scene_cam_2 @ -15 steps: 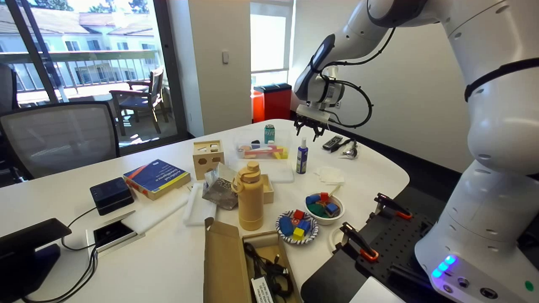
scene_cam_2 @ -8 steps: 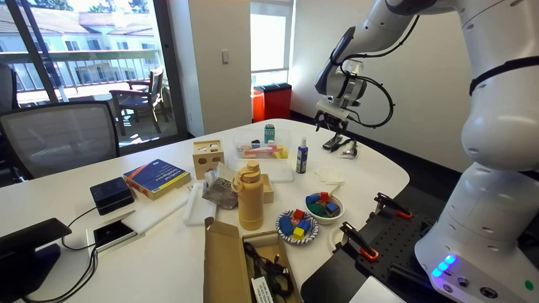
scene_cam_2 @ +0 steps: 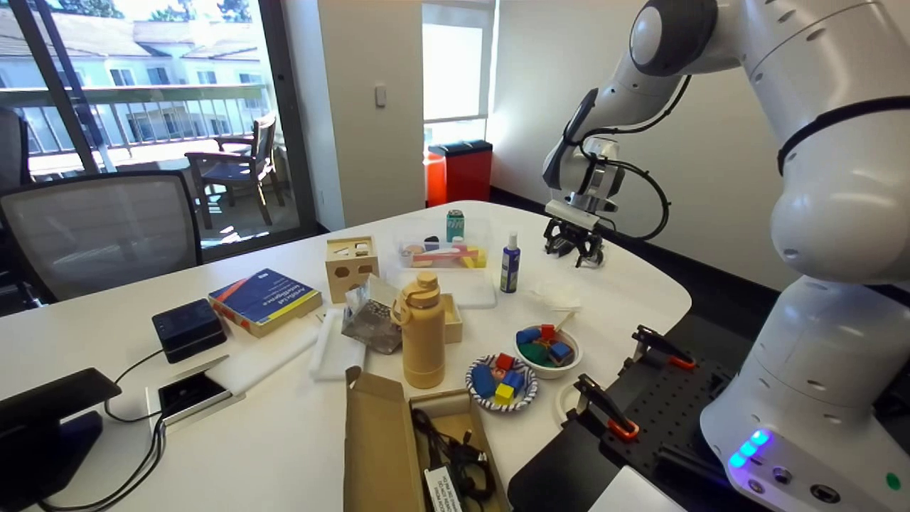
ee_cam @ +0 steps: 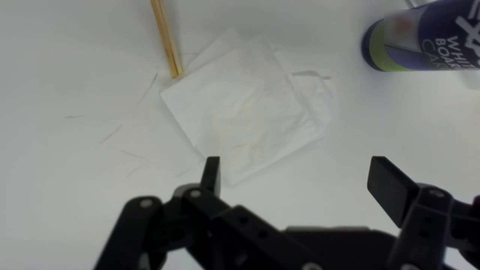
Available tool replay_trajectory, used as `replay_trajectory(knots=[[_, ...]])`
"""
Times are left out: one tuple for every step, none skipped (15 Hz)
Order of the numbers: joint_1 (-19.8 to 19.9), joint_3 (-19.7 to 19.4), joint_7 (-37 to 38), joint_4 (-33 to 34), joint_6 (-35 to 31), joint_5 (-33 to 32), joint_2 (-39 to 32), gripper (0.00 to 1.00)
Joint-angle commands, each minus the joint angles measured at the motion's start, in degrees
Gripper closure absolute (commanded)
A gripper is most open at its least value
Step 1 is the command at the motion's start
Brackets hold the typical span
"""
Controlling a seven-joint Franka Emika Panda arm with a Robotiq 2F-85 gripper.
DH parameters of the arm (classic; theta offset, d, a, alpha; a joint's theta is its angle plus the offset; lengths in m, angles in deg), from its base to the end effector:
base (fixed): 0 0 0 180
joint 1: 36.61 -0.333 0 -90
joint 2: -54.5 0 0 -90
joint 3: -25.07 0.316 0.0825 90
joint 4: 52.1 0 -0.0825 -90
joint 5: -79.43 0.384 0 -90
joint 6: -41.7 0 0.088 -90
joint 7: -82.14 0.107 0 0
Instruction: Pick up the blue block on the counter, put it in the white plate on the right, put the clear cap on the blue bottle and use the napkin to wipe the inside of the wooden box
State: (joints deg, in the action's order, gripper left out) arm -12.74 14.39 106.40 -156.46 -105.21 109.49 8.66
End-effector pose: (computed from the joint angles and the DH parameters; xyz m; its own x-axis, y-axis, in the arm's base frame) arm 0.5164 -0.3607 0.0975 0.1556 -0.9827 -0.1001 -0.9840 -0.1452 -0.1034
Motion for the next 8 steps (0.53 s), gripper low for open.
replay_trajectory(knots=[[-1.6, -0.5, 4.0, 10.5, 6.9, -2.2, -8.7, 0.0], [-2.0, -0.7, 4.8, 12.4, 8.0, -2.4, -10.3, 0.0], [-2.2, -1.0, 5.8, 13.7, 9.0, -2.6, -11.4, 0.0], [-2.2, -1.1, 6.4, 14.9, 9.8, -2.7, -12.5, 0.0], [-2.2, -1.4, 7.2, 15.7, 10.3, -2.8, -13.3, 0.0], [-2.1, -1.5, 7.7, 16.4, 10.7, -2.8, -14.2, 0.0], [-2.0, -1.8, 8.3, 16.8, 10.7, -2.7, -14.8, 0.0], [-2.0, -2.2, 8.8, 16.7, 9.9, -2.5, -15.5, 0.0]])
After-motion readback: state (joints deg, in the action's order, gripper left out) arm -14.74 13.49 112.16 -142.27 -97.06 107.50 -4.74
